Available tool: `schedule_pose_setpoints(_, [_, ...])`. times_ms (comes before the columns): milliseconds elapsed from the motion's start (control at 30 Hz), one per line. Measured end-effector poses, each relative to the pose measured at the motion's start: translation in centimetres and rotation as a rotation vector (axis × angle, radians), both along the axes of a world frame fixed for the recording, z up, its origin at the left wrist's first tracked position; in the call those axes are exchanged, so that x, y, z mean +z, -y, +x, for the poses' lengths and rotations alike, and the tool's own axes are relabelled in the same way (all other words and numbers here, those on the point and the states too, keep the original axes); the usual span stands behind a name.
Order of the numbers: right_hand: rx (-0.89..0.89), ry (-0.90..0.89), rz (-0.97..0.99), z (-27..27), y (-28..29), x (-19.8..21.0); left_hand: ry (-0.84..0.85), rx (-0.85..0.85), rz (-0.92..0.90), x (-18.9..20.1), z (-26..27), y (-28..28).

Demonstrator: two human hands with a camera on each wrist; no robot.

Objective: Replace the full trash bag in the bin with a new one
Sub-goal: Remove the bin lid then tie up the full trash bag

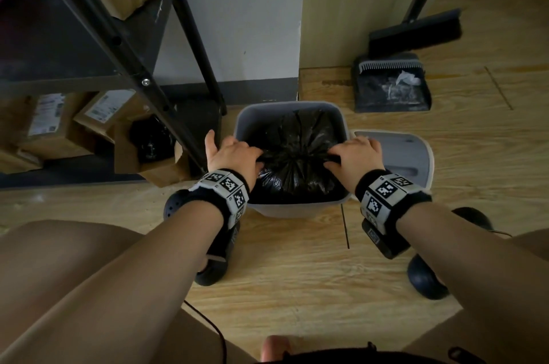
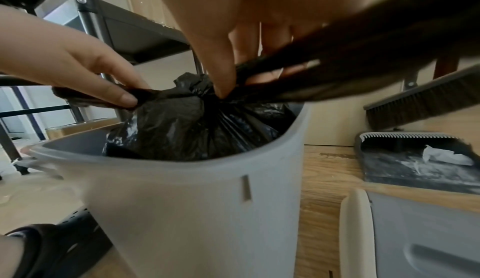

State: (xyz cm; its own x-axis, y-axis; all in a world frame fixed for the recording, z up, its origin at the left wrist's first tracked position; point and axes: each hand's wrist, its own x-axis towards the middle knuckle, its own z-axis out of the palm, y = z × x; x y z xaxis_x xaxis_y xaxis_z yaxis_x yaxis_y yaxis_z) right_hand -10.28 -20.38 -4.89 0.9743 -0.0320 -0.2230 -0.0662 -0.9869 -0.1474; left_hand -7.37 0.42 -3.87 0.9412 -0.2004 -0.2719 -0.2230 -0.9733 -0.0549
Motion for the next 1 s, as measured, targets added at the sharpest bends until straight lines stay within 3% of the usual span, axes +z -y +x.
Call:
schedule_pose_setpoints(633, [0.095,0.010,-0.149,0.6,1.3,-0.4,-0.100,0.090,0.014,-0.6,1.6,-0.9])
schedule_pose_setpoints(867, [-0.023,-0.005,-0.034,0.8,-0.3,0.3,-0.045,0.133,-0.192,0.2,1.3,-0.8])
schedule_pose_setpoints(1000, [0.075,0.043,0.072,0.6,-2.7,1.0,-0.096,0.148,-0.397,0.7,0.7,-0.2])
